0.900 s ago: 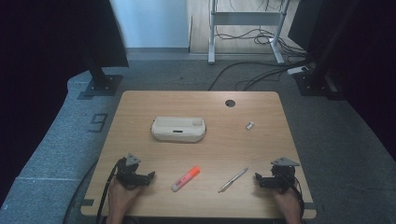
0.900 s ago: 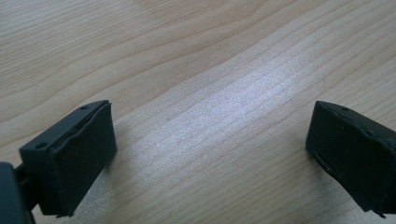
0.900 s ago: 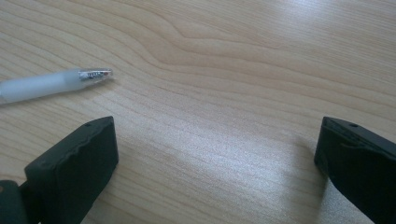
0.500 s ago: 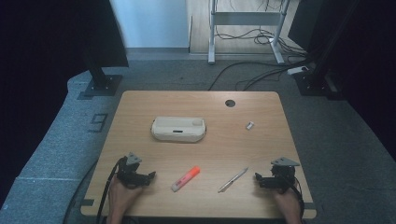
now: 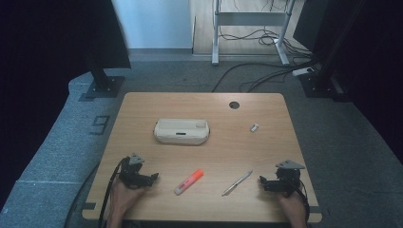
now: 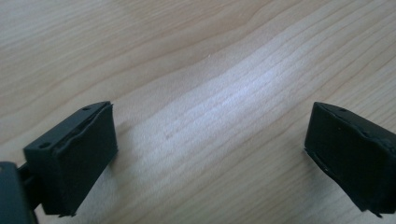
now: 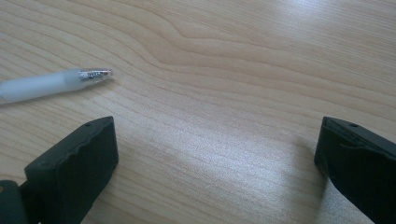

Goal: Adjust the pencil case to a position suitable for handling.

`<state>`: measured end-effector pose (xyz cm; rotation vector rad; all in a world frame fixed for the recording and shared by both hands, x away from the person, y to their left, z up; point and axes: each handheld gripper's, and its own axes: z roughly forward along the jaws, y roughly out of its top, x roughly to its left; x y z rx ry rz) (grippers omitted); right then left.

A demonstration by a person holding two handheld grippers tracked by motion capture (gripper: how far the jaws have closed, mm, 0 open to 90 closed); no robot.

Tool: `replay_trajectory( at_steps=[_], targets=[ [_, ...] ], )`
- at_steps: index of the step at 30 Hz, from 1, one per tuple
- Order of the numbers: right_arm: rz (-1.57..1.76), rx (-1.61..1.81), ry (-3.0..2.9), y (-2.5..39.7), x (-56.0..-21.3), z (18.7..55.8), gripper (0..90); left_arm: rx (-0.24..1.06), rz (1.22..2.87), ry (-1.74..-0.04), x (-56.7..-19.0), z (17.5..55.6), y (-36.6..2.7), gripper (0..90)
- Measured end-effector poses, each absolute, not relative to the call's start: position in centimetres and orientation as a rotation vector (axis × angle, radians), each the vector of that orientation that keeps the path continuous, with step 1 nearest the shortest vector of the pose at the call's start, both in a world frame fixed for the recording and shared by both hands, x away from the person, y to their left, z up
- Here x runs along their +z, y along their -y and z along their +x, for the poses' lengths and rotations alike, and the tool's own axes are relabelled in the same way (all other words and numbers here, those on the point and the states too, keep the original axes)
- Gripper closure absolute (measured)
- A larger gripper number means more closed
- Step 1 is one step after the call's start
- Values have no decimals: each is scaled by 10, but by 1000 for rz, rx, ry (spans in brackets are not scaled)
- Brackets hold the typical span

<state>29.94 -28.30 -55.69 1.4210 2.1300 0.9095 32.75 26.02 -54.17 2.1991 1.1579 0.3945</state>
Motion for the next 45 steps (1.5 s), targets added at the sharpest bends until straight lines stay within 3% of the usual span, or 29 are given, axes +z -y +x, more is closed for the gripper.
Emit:
replay_trajectory(
  at_steps=[30,45],
  targets=[
    [1421,910,-2130,283,-557,299,0,311,2250,-932,-483,416,-217,17],
    [1419,909,-2131,283,-557,299,0,273,2303,-907,-481,466,-205,107]
  ],
)
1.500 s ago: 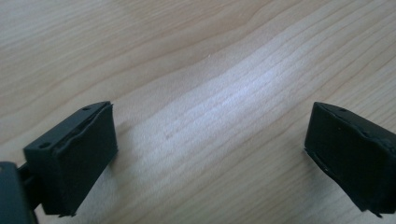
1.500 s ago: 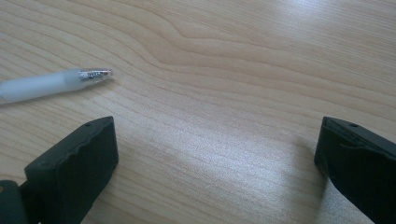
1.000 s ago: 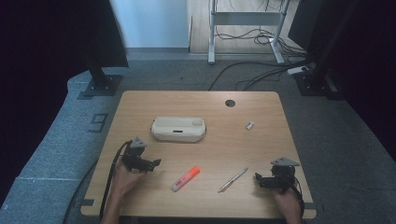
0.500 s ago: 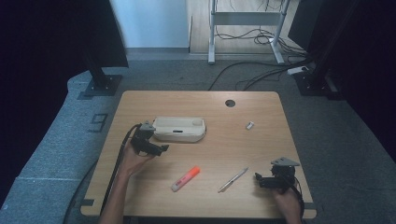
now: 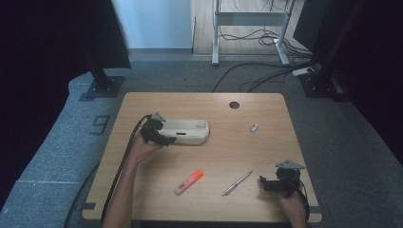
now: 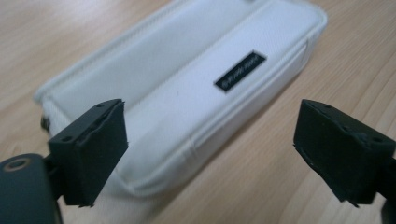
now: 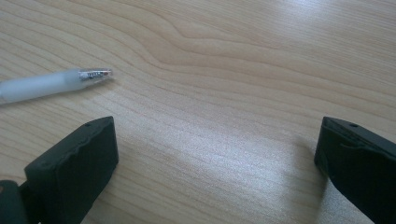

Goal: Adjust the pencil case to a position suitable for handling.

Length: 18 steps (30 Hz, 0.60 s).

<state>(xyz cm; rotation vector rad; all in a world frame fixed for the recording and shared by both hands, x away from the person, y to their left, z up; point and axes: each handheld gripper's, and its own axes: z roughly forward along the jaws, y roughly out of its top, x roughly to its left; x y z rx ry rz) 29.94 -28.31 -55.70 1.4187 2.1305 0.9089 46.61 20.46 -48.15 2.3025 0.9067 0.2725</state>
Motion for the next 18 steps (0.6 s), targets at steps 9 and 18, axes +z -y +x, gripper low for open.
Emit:
replay_trajectory(
  at_steps=[9,18],
  targets=[
    [1419,910,-2129,283,-557,299,0,224,2351,-912,-499,482,-206,120],
    [1420,909,-2130,283,-557,299,0,172,2357,-896,-511,474,-215,117]
  ],
)
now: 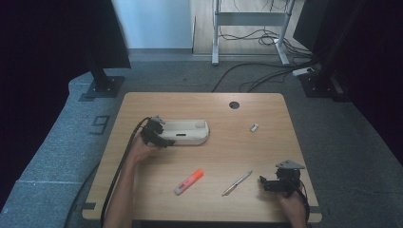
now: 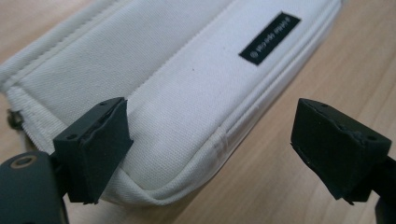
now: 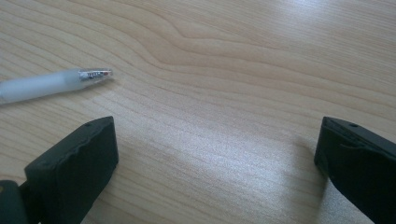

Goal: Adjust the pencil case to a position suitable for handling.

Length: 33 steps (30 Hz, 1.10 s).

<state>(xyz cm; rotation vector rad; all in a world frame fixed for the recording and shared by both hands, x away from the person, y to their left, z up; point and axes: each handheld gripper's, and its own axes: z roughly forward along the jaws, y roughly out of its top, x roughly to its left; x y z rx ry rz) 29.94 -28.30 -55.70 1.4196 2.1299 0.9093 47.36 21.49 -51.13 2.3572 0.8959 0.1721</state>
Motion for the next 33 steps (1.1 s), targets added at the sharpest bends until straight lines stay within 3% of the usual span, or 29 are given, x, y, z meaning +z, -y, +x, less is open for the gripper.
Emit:
replay_trajectory(
  at_steps=[16,21,26,28,33],
  targets=[
    [1421,910,-2130,283,-557,299,0,180,2359,-840,-512,427,-209,219],
    [1421,909,-2130,283,-557,299,0,272,2377,-857,-515,412,-195,260],
    [1421,909,-2130,283,-557,299,0,452,2415,-845,-519,405,-186,397],
    [1421,909,-2130,283,-557,299,0,446,2397,-865,-518,406,-188,474],
    [1421,909,-2130,283,-557,299,0,448,2387,-854,-518,404,-188,520]
  ],
)
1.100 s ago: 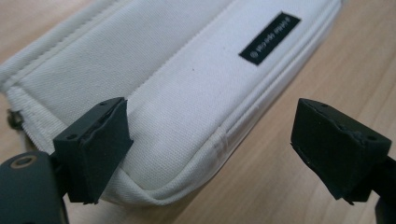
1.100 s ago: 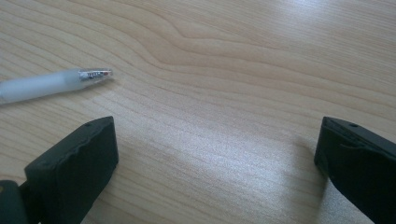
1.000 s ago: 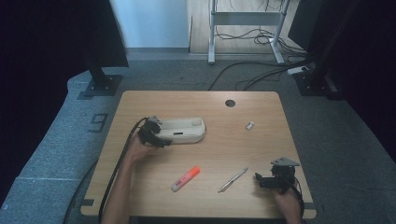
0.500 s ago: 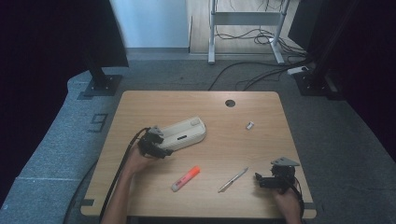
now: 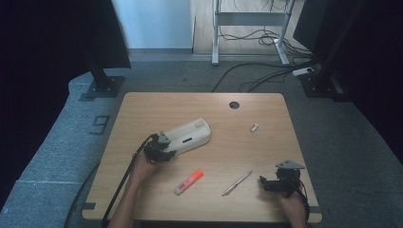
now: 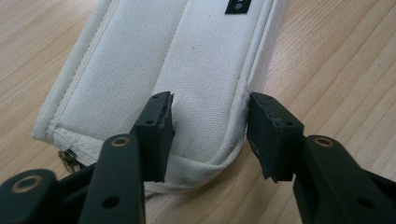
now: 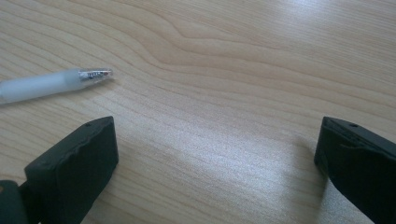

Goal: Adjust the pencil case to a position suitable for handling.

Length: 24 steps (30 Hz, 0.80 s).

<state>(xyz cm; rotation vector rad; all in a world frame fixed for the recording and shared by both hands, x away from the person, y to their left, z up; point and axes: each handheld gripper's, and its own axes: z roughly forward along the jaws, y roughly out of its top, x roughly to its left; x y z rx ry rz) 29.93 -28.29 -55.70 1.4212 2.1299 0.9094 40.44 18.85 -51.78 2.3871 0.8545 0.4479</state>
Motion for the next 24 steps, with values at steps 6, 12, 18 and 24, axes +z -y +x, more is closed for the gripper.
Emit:
replay_trajectory(
  at_steps=[6,12,18,24],
  targets=[
    [1421,910,-2130,283,-557,299,0,428,2330,-852,-515,404,-189,648],
    [1422,909,-2130,283,-557,299,0,375,2268,-867,-509,406,-196,717],
    [1422,910,-2130,283,-557,299,0,360,2217,-892,-501,406,-202,780],
    [1422,910,-2130,283,-557,299,0,330,2172,-927,-494,407,-205,792]
  ],
)
